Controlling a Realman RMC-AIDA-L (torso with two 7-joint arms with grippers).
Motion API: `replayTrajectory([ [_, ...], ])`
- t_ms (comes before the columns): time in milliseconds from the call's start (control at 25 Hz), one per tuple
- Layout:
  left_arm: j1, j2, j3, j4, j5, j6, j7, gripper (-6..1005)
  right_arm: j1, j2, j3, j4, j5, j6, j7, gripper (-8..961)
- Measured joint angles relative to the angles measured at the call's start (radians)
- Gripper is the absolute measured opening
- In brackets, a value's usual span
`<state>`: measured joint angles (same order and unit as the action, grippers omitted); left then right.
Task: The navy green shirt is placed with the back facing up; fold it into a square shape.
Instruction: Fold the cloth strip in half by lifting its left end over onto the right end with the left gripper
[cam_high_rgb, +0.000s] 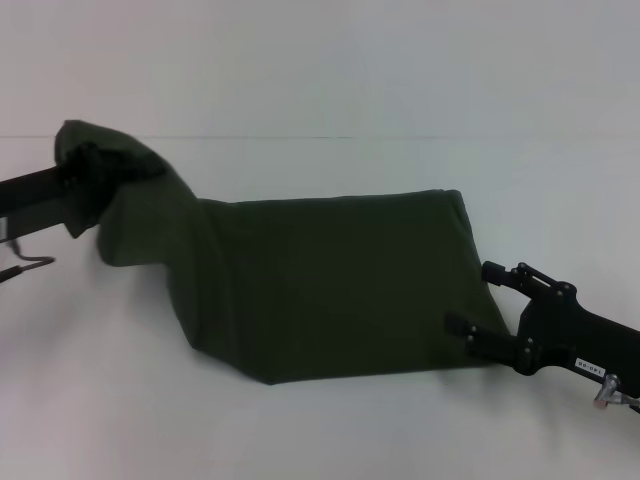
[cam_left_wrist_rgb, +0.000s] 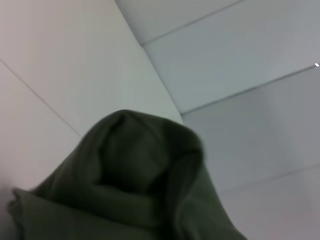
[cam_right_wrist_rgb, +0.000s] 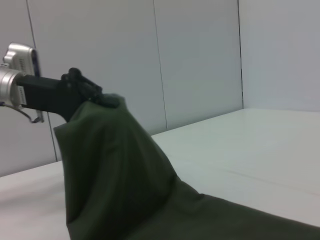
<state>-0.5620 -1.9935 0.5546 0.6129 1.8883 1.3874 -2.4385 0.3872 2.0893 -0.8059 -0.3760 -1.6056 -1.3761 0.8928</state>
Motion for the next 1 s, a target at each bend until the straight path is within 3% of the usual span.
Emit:
replayTrajectory([
  [200,-0.064,-0.050,0.043,-0.009,0.000,-0.026,0.009,80,-0.006,0.000,-0.001,0.003,-0.001,0.000,0.000,925],
  [280,-0.092,-0.084,0.078,-0.009,0.000,-0.056,0.017,80,-0.007,0.000,-0.001,0.003,-0.001,0.000,0.000,925],
  [400,-0.126,-0.152,0.135,-0.019,-0.006,-0.153,0.055,80,-0.010,0.000,0.001,0.004,-0.001,0.000,0.000,925],
  [480,-0.159,-0.177,0.175,-0.075,-0.037,-0.229,0.109,80,-0.011,0.001,0.001,0.004,0.000,0.002,-0.001,925],
  [600,-0.224,-0.175,0.213,-0.250,-0.127,-0.297,0.238,81,-0.013,0.001,0.004,0.005,0.000,0.001,-0.001,925],
  [680,-0.242,-0.178,0.217,-0.299,-0.156,-0.324,0.284,81,-0.015,0.001,0.005,0.005,-0.001,0.000,0.000,925],
  [1000,-0.256,-0.182,0.218,-0.333,-0.236,-0.343,0.348,80,-0.033,-0.001,0.005,0.003,-0.001,-0.002,0.001,925],
])
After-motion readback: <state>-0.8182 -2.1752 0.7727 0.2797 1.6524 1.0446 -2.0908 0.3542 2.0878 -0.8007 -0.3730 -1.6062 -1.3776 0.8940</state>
